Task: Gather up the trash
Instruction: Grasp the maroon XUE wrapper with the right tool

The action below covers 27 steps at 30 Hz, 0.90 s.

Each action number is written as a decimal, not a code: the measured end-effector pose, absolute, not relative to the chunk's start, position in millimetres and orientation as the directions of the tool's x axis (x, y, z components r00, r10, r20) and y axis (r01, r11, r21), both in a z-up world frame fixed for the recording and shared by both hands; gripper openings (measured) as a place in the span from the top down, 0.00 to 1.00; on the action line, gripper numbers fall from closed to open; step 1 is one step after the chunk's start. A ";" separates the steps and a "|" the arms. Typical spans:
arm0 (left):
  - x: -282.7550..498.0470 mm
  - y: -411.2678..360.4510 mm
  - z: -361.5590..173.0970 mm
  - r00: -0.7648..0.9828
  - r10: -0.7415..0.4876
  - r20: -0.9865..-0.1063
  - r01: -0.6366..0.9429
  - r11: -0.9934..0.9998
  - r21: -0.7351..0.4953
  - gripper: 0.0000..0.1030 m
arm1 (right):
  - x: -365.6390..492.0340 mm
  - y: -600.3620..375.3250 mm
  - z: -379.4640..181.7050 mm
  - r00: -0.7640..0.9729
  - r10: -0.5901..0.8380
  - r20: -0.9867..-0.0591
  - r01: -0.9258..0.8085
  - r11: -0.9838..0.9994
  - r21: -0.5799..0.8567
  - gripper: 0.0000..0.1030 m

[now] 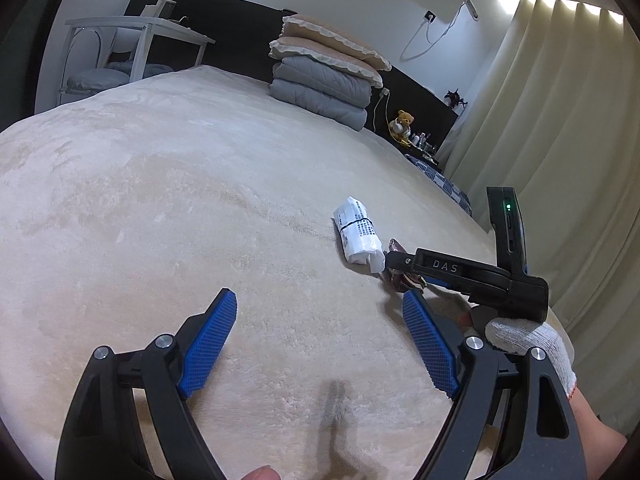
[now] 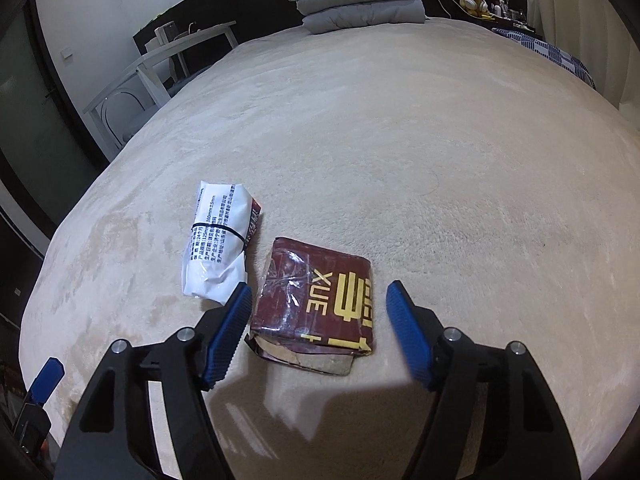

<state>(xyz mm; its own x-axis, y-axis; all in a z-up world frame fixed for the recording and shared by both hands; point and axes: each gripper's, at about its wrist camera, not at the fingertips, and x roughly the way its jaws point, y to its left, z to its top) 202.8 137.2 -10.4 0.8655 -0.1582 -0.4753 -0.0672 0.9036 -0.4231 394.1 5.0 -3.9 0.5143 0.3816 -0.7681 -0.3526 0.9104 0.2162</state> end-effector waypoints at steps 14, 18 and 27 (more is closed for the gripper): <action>208.4 127.3 -11.3 0.856 -0.161 -0.492 -0.059 0.914 -0.402 0.20 | 387.2 -1.5 1.1 0.503 0.405 -0.763 -0.392 0.894 0.217 0.43; 212.7 123.4 -8.2 0.857 -0.160 -0.490 -0.057 0.915 -0.399 0.20 | 381.3 -17.3 11.9 0.512 0.432 -0.742 -0.396 0.885 0.243 0.43; 248.5 105.5 -2.3 0.850 -0.125 -0.511 -0.081 0.929 -0.362 0.20 | 364.4 -55.8 36.4 0.538 0.488 -0.688 -0.415 0.863 0.288 0.43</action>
